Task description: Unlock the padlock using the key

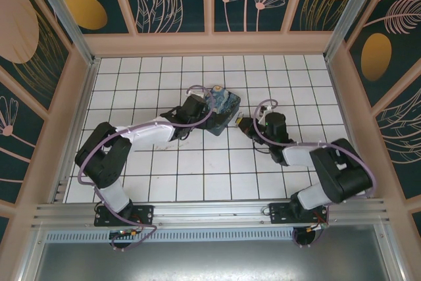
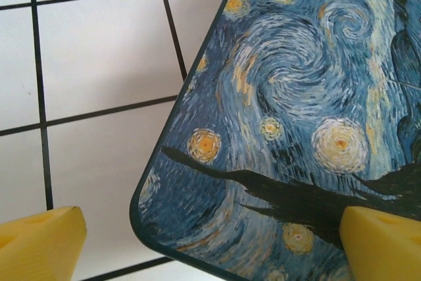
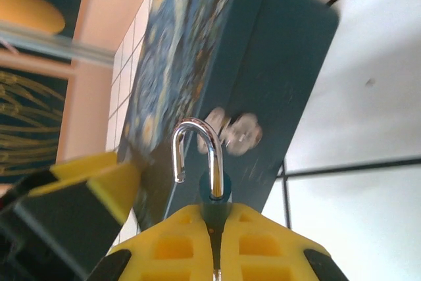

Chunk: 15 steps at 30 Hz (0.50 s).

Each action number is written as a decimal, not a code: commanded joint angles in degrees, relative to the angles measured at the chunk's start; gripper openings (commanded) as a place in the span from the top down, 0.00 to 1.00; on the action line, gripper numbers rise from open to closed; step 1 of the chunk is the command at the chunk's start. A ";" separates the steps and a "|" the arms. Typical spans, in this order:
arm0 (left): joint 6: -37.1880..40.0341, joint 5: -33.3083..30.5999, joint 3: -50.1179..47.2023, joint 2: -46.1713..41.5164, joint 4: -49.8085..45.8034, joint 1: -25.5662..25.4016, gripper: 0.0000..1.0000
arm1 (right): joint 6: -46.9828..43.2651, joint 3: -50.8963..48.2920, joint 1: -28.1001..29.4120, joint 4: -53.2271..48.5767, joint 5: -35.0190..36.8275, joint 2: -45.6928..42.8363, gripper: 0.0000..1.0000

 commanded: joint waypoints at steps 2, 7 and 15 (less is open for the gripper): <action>-0.37 -0.27 3.05 -4.36 -7.30 -0.46 0.02 | -1.46 -2.14 5.27 -5.51 3.22 -6.42 1.00; -1.57 -5.06 4.21 -8.53 -7.23 -0.43 0.02 | -0.29 -2.18 14.66 -7.18 7.06 -7.97 1.00; -0.61 -10.72 4.07 -15.53 -4.91 -0.45 0.01 | 2.35 2.69 28.23 -4.37 11.29 -0.11 1.00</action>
